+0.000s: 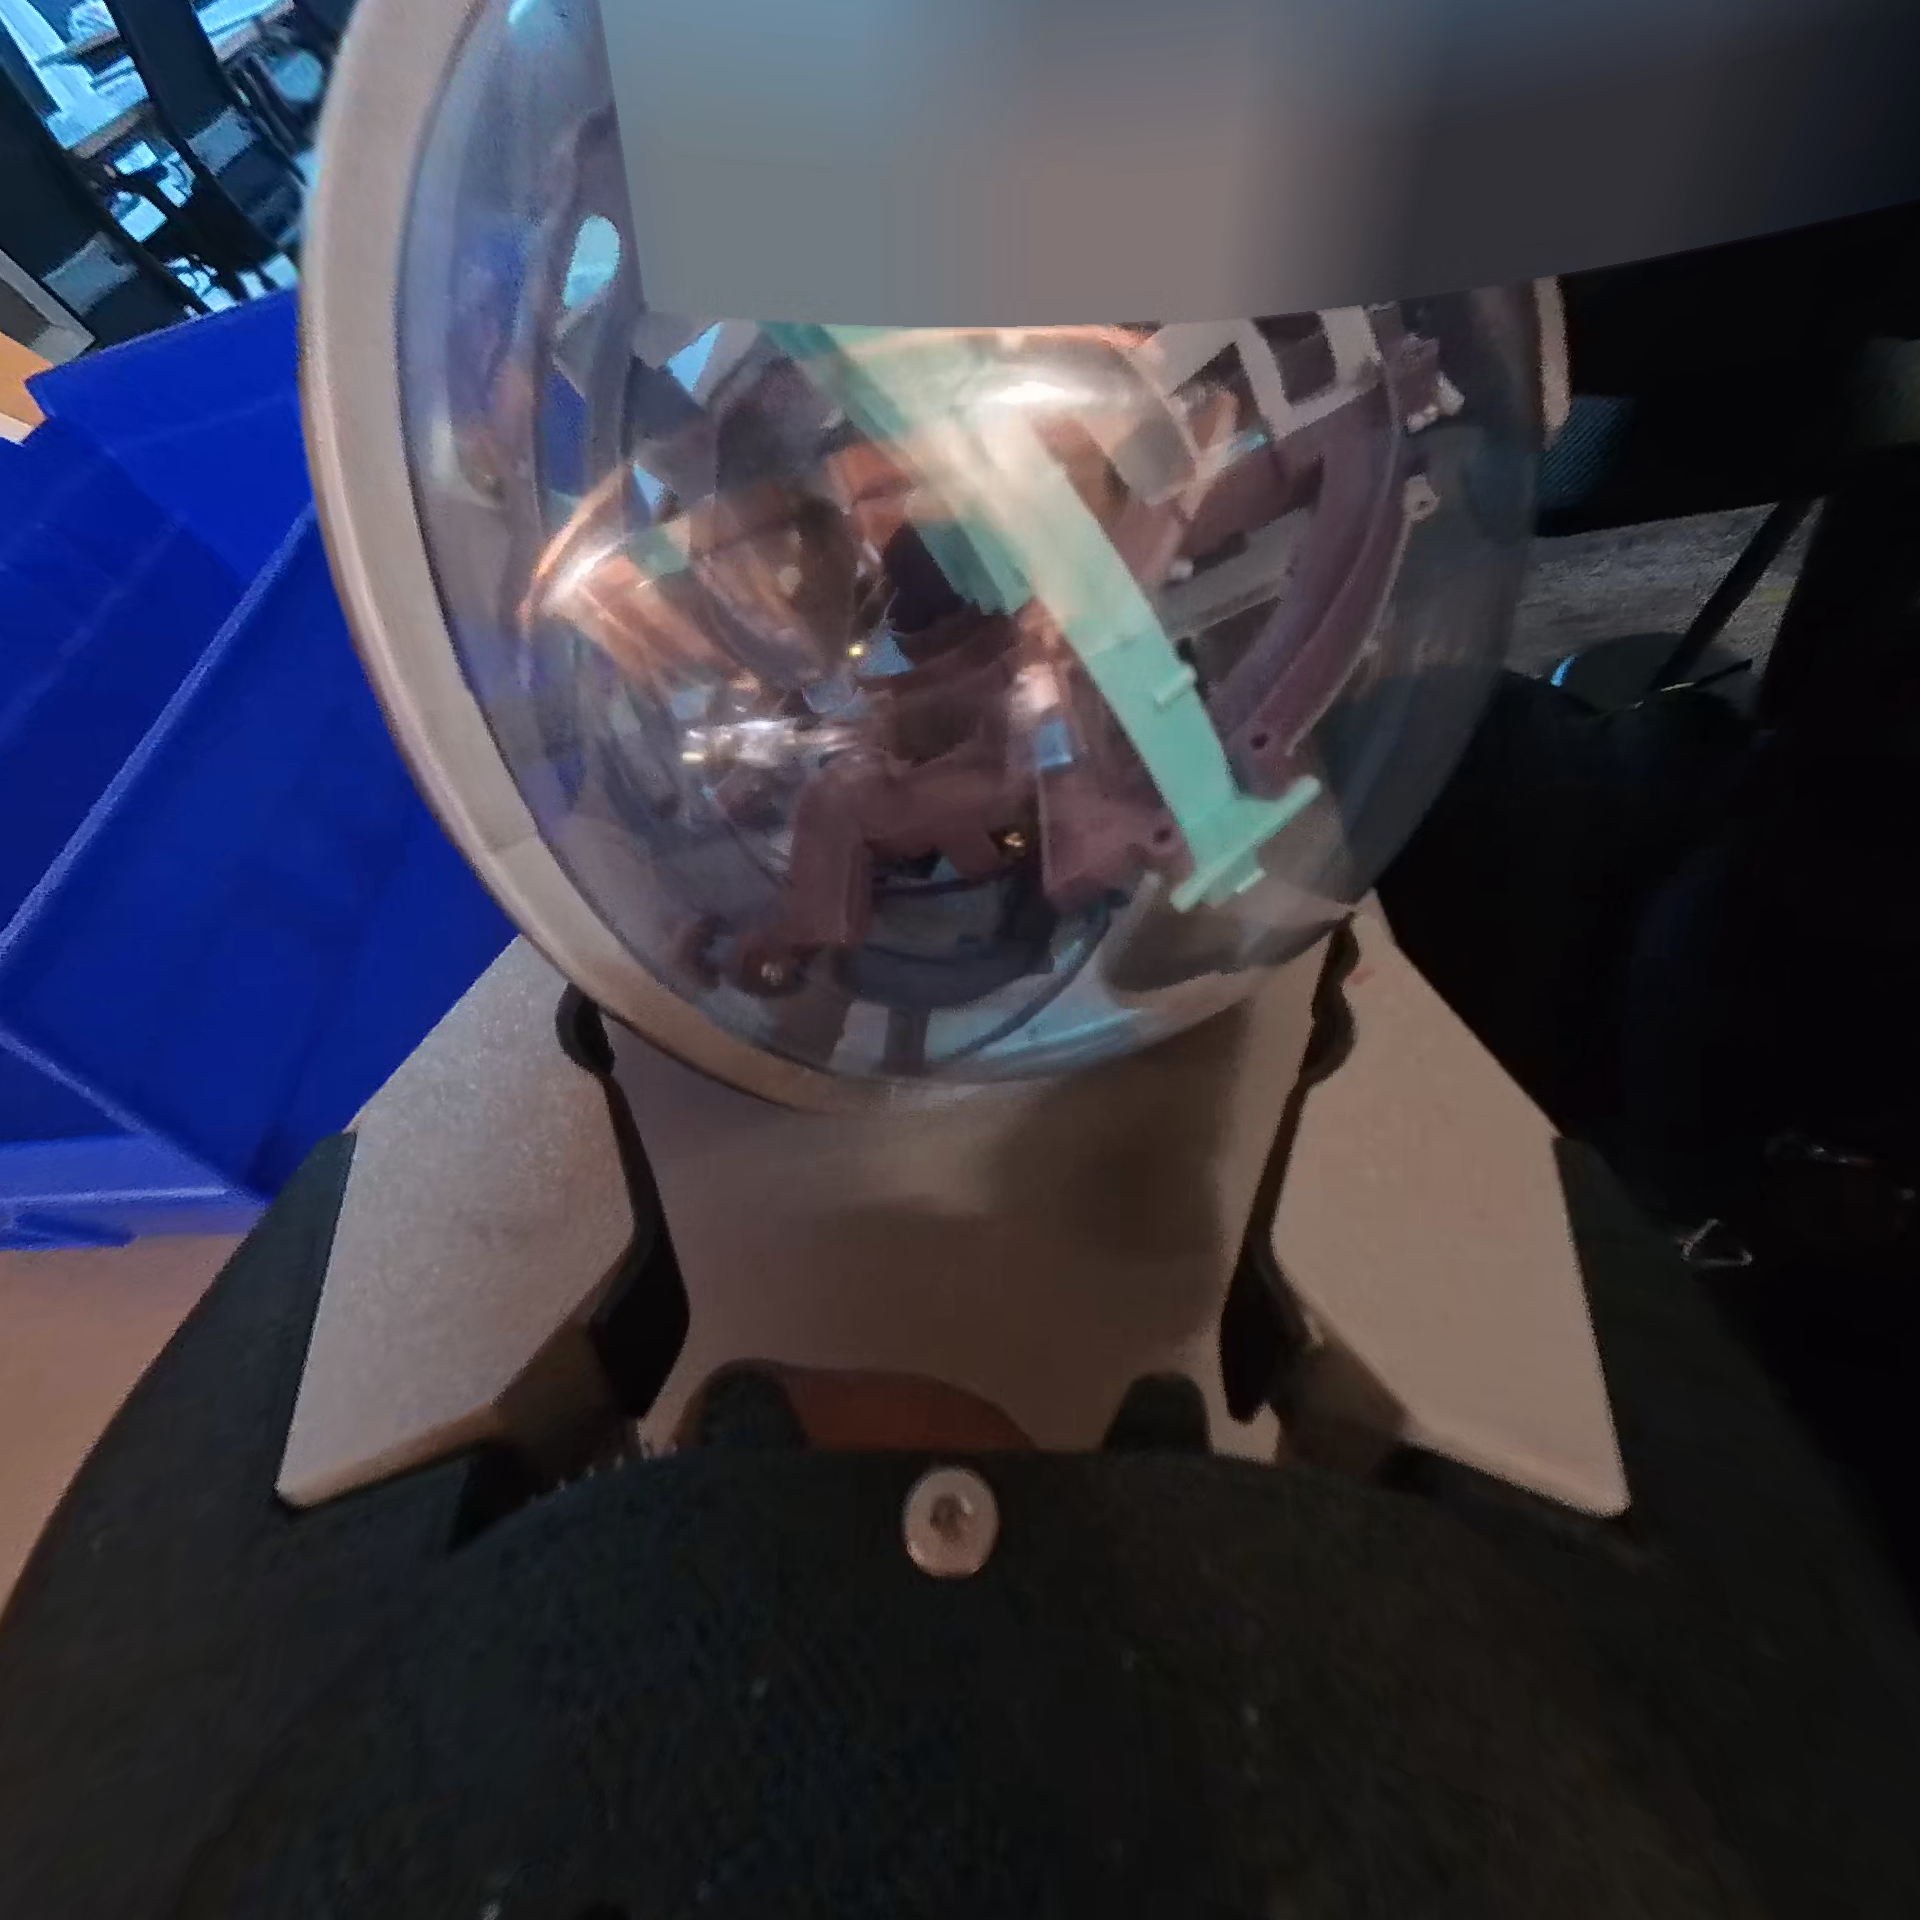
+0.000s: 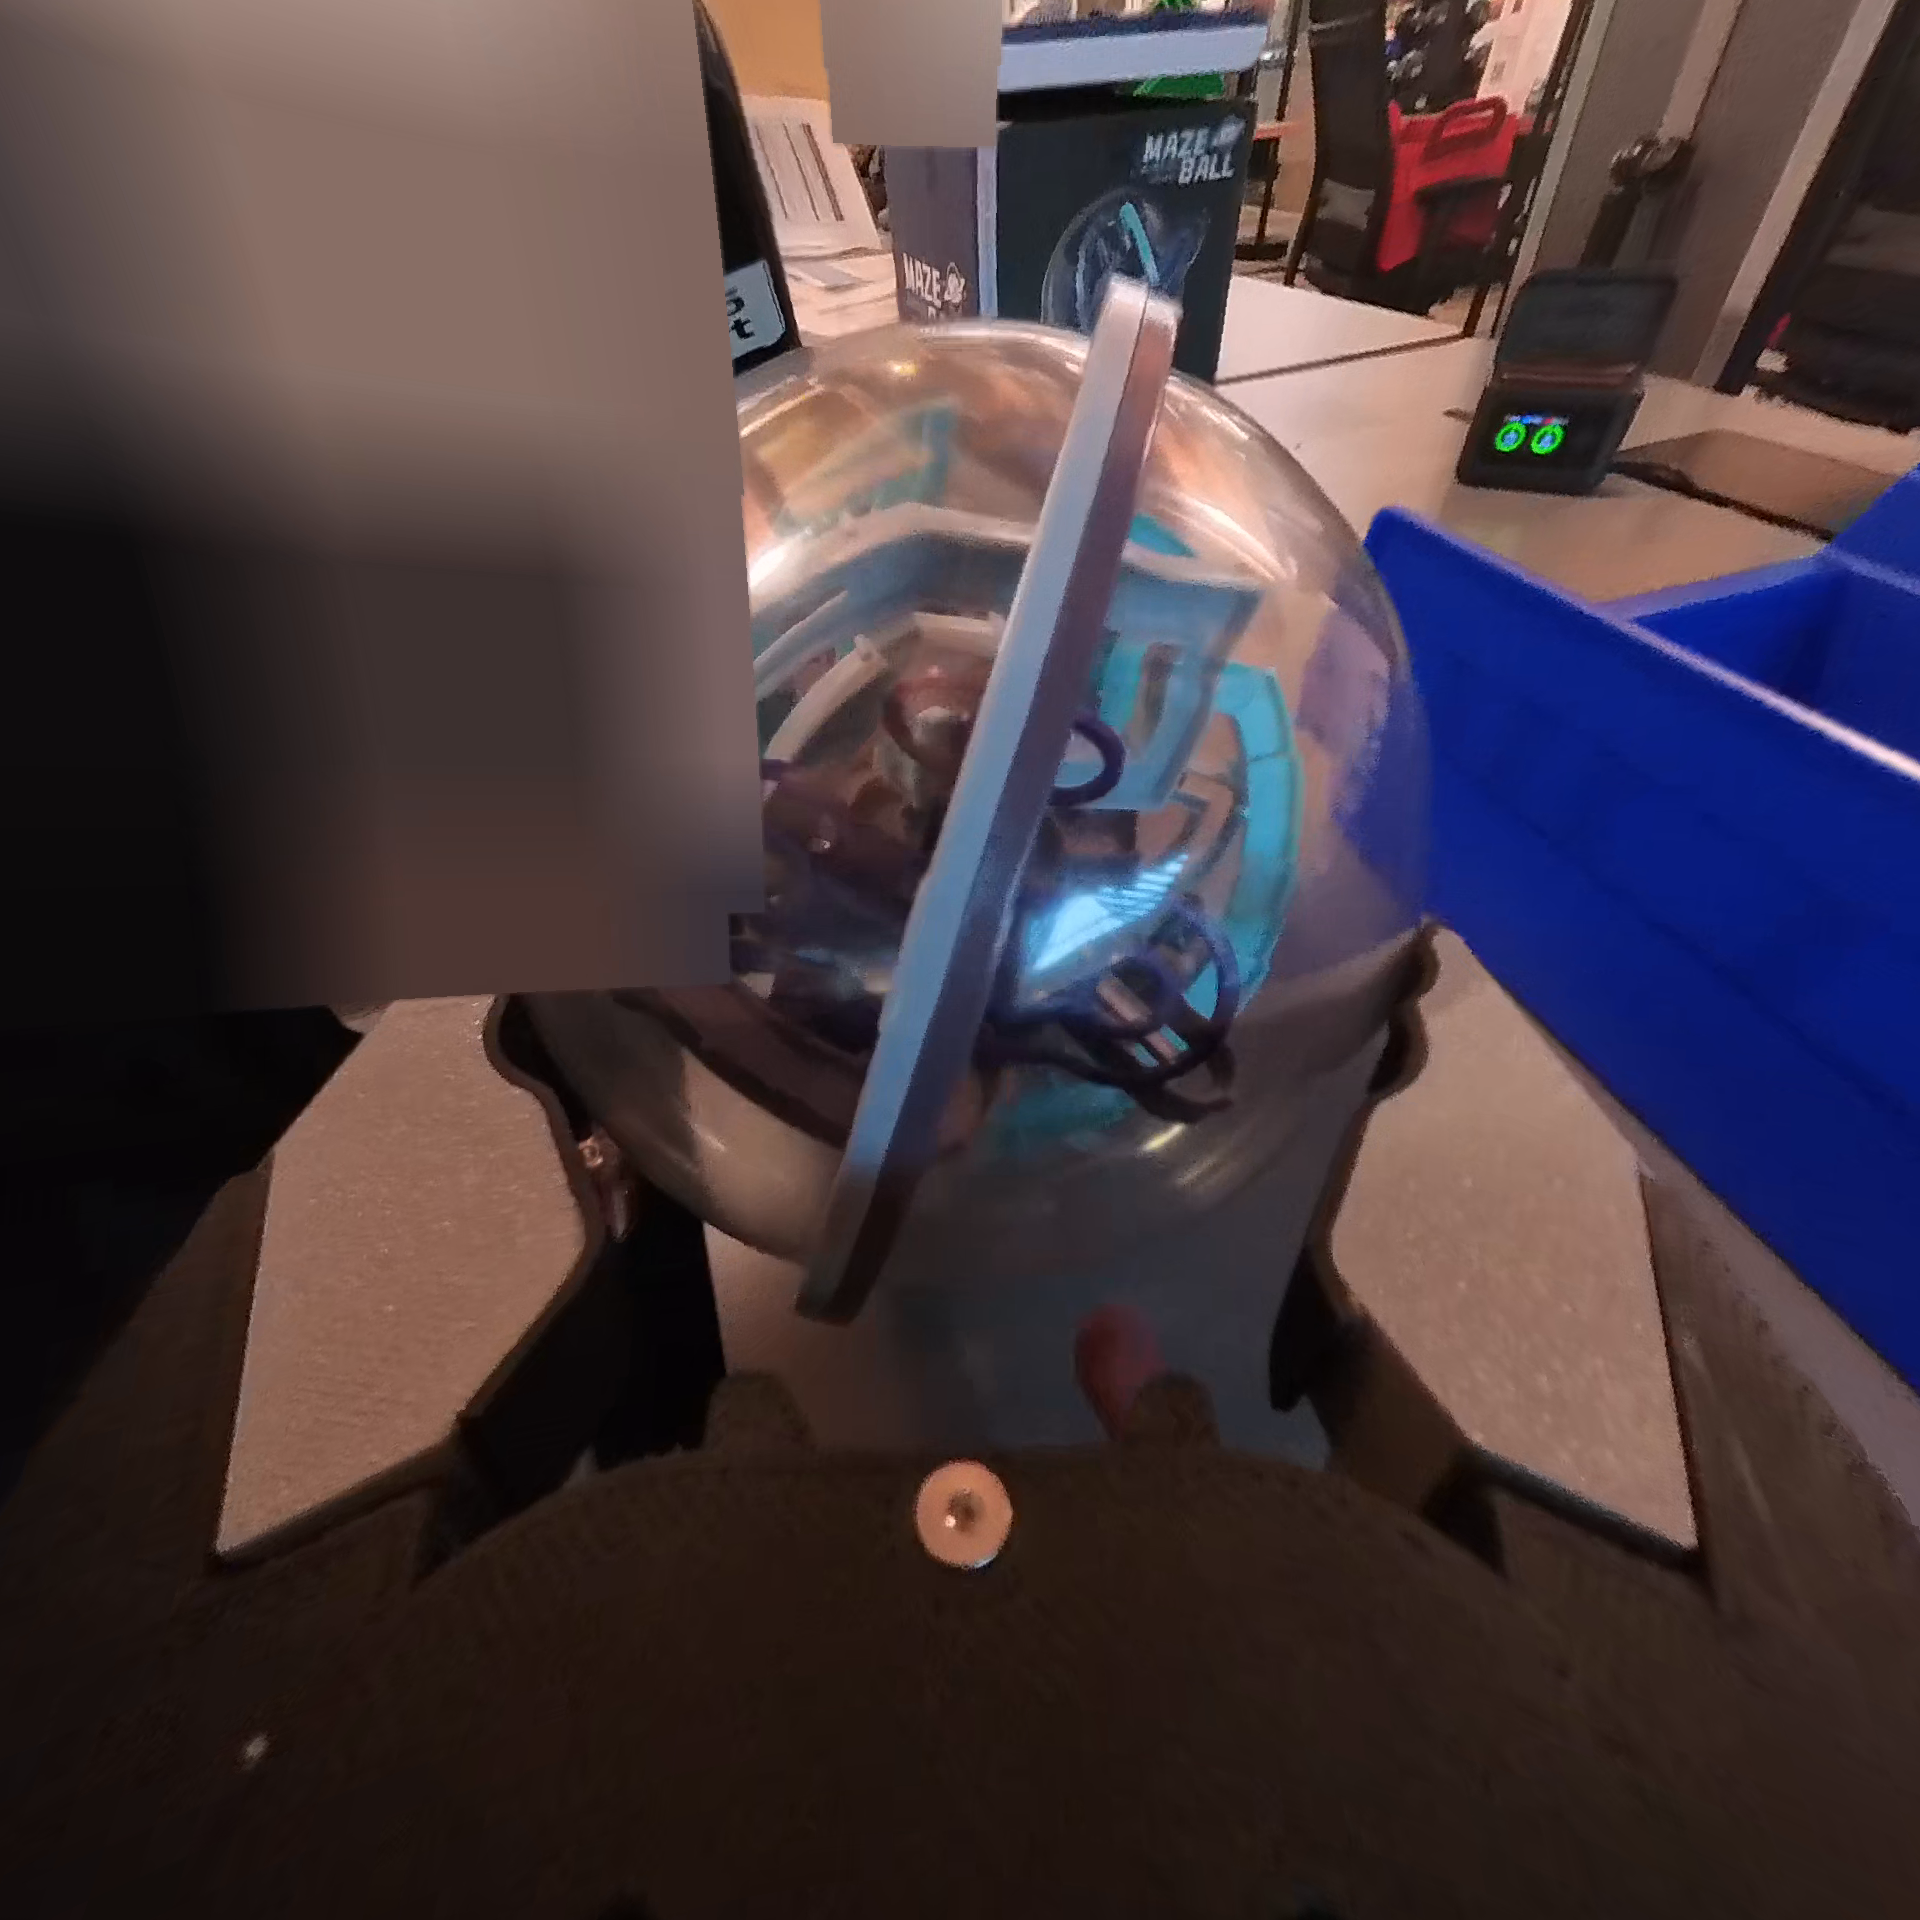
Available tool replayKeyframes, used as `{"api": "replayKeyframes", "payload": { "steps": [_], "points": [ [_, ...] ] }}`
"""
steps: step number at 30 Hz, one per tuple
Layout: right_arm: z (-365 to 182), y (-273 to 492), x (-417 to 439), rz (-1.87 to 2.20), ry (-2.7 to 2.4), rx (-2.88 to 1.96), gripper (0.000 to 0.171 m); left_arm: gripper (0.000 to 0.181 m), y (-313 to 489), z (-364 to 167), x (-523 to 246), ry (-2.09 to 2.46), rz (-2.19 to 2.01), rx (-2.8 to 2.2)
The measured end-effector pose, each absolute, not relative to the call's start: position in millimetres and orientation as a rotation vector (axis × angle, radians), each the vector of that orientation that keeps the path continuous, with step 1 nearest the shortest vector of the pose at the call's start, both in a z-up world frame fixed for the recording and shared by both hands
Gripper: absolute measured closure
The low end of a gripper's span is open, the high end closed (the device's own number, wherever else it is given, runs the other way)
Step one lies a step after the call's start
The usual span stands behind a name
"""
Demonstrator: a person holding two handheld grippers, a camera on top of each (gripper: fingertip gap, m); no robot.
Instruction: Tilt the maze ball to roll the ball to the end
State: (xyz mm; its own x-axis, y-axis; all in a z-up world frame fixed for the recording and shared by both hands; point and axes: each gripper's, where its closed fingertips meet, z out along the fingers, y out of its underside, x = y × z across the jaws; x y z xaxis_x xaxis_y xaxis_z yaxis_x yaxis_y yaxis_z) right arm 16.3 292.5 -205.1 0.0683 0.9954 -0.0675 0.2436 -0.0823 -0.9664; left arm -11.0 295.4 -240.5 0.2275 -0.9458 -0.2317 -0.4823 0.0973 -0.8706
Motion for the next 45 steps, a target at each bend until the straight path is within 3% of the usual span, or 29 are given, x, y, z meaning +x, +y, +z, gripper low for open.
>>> {"api": "replayKeyframes", "payload": {
  "steps": [35, 45],
  "points": [
    [-198.9, 298.4, 14.2, 1.091, -1.306, -1.41, 0.015, 0.048, 304.0, -235.7, -14.0, 1.415, -0.521, -1.527],
    [-163.2, 297.4, 2.6, 1.061, -1.291, -1.491, 0.015, 0.048, 302.6, -205.4, -22.3, 1.403, -0.602, -1.528]
  ]
}}
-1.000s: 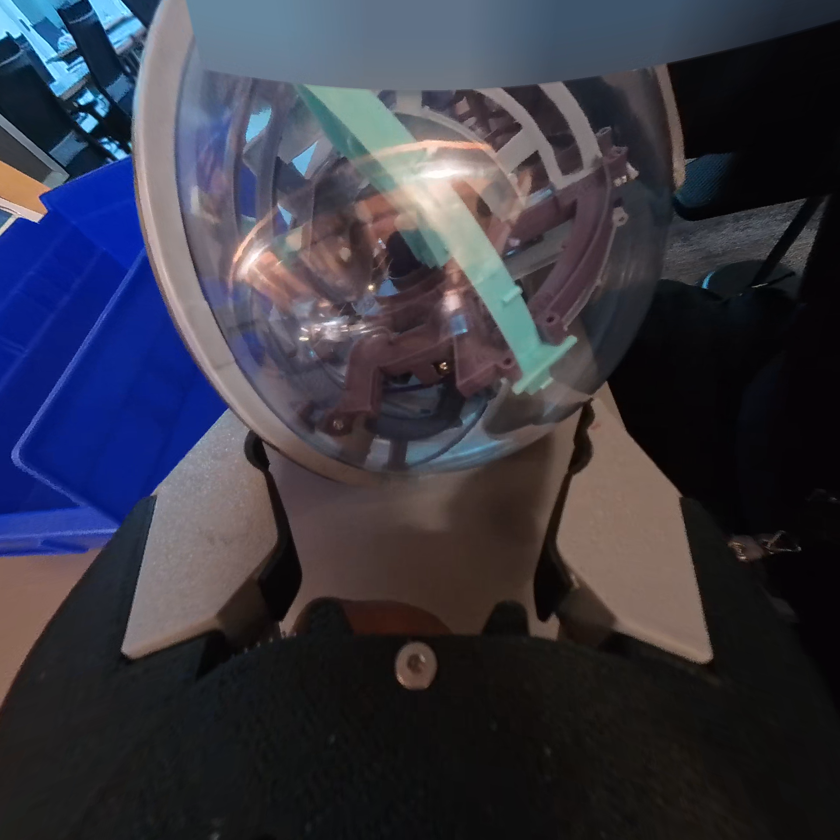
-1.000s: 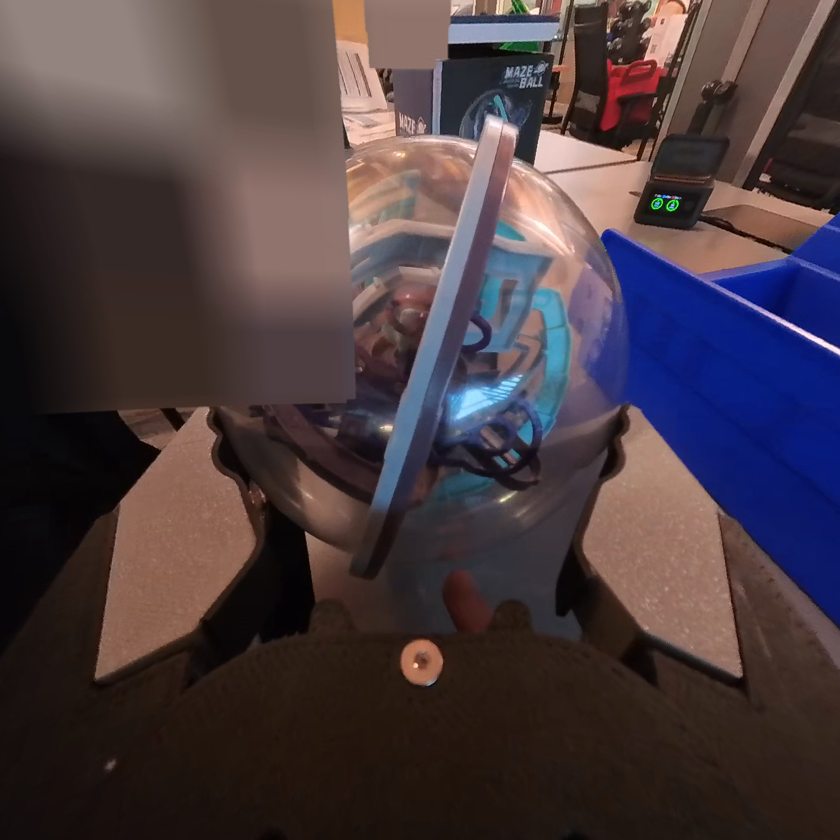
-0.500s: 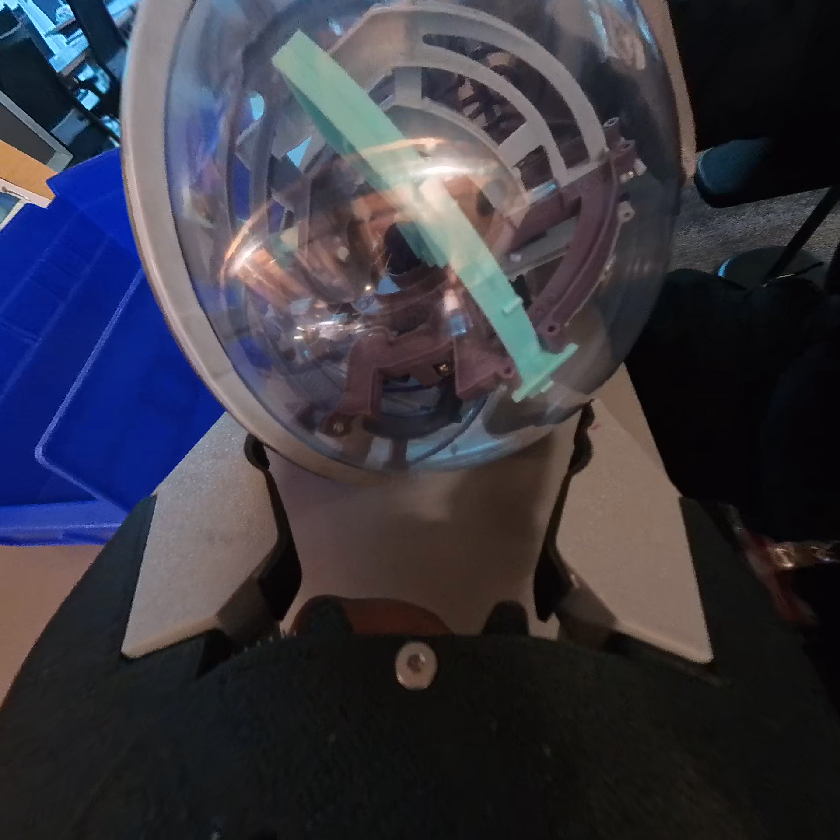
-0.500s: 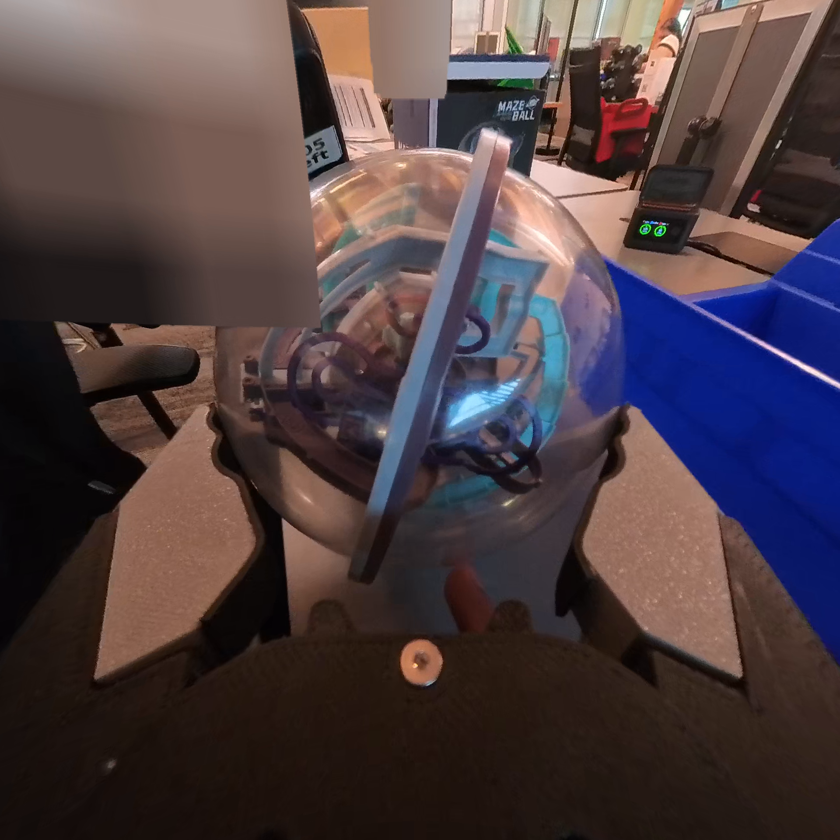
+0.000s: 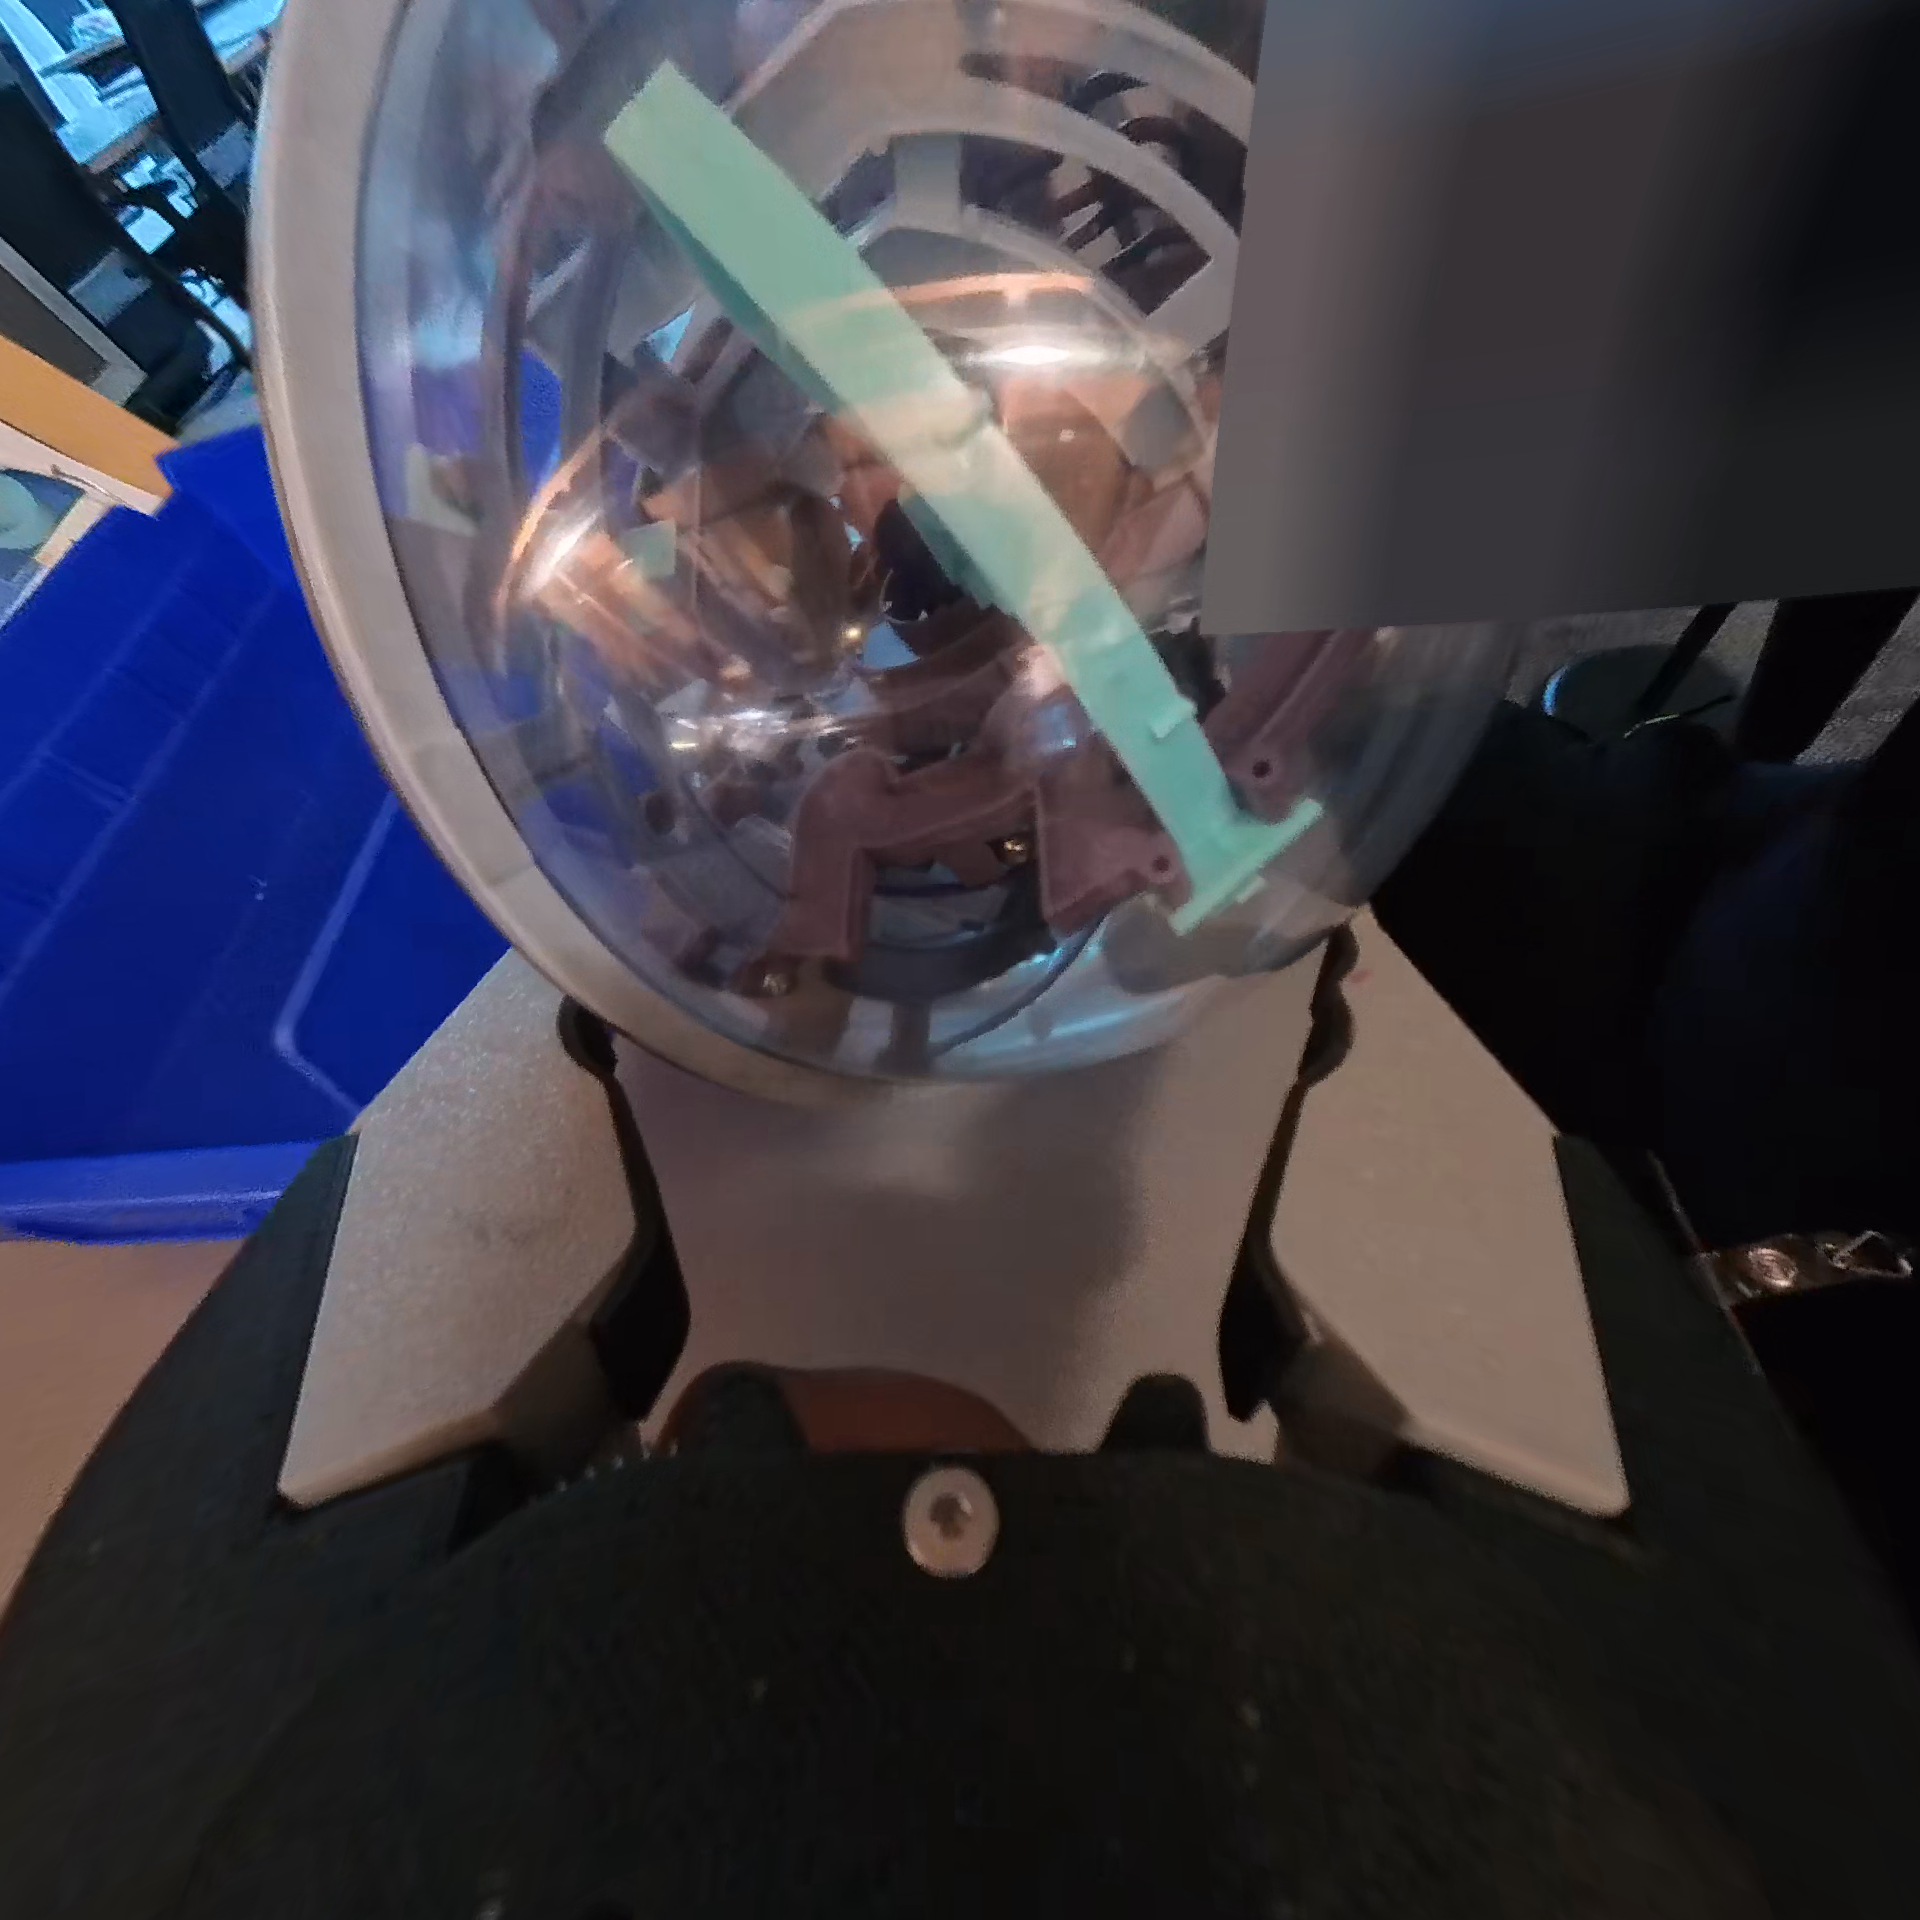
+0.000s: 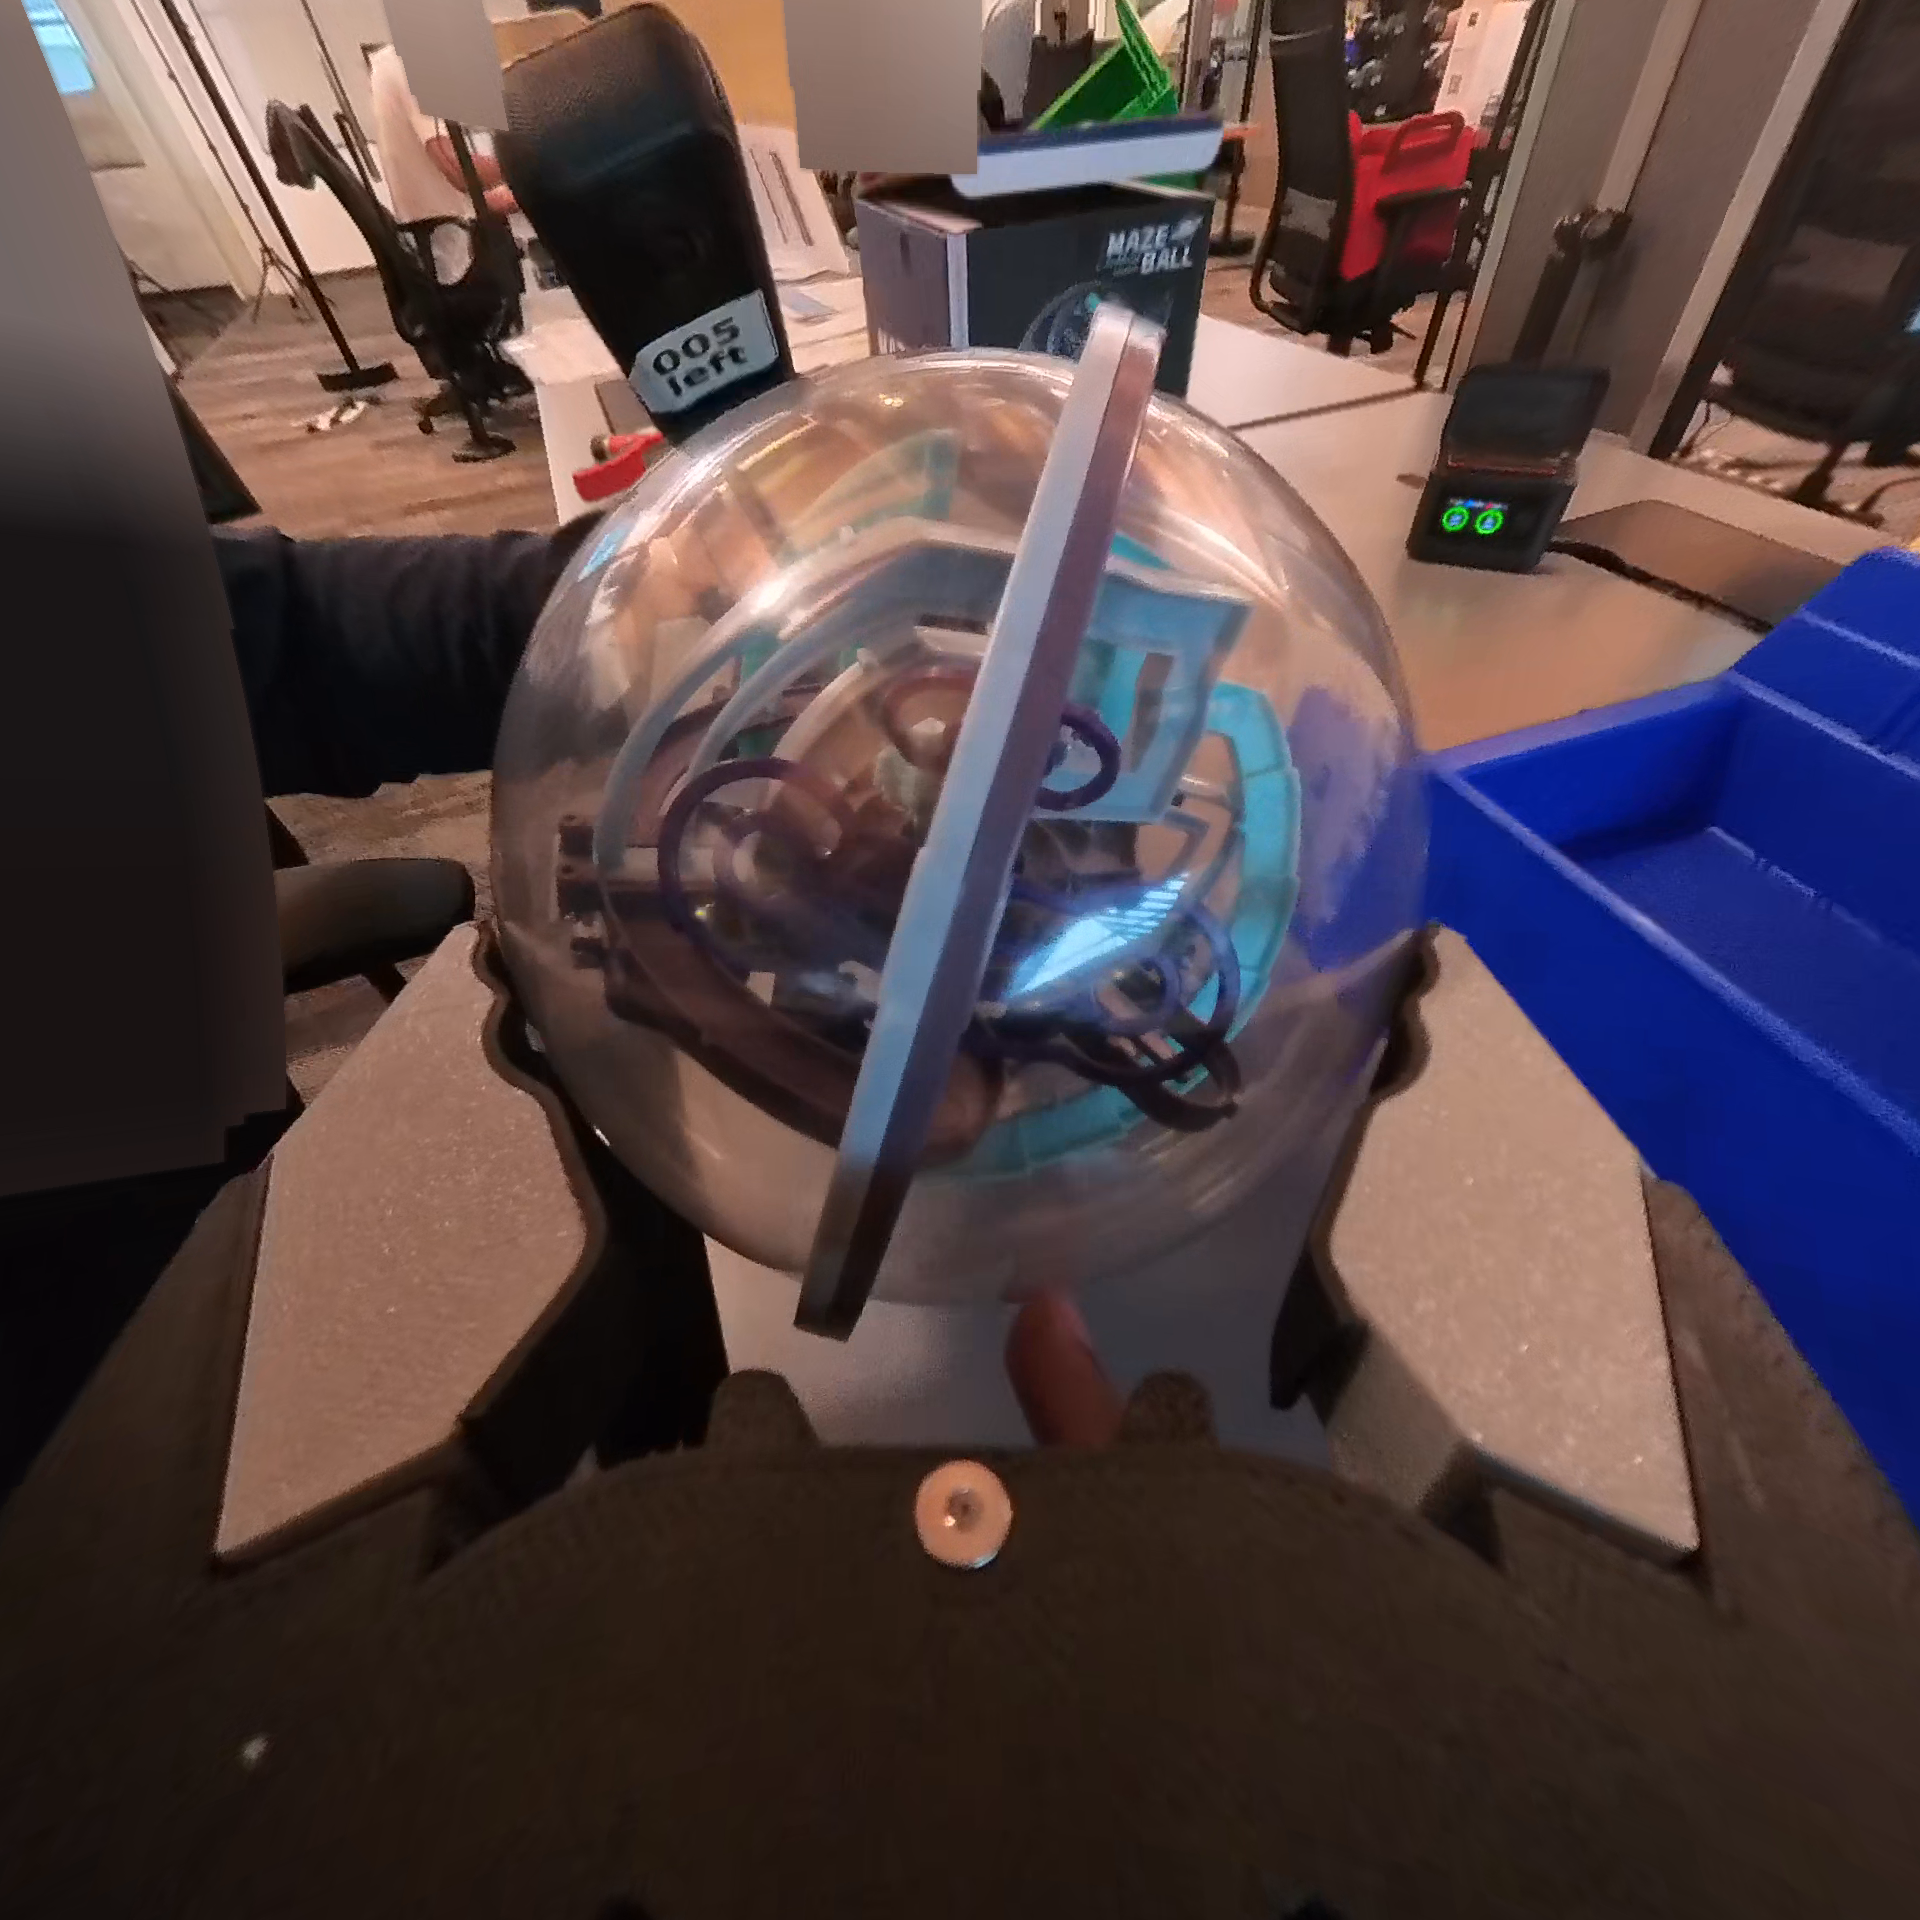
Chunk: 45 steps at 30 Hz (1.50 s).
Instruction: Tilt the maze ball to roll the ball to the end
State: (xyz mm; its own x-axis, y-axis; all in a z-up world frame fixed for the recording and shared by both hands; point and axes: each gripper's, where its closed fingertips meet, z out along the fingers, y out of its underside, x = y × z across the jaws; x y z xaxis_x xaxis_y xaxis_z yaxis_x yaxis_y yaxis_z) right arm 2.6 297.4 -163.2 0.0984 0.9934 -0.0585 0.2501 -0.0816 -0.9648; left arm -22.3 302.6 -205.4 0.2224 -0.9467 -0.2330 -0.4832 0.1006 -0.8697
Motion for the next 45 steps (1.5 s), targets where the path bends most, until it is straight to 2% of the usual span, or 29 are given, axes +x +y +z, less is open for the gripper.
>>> {"api": "replayKeyframes", "payload": {
  "steps": [13, 30, 45],
  "points": [
    [-96.5, 292.1, 4.0, 1.112, -1.186, -1.482, 0.015, 0.048, 295.1, -141.9, -18.9, 1.419, -0.666, -1.537],
    [-5.7, 279.3, 18.7, 1.046, -1.17, -1.245, 0.014, 0.048, 290.2, -47.2, -9.9, 1.538, -0.401, -1.464],
    [25.8, 269.0, 29.0, 1.066, -1.152, -1.044, 0.015, 0.047, 282.7, -9.7, -5.3, 1.6, -0.171, -1.448]
  ]
}}
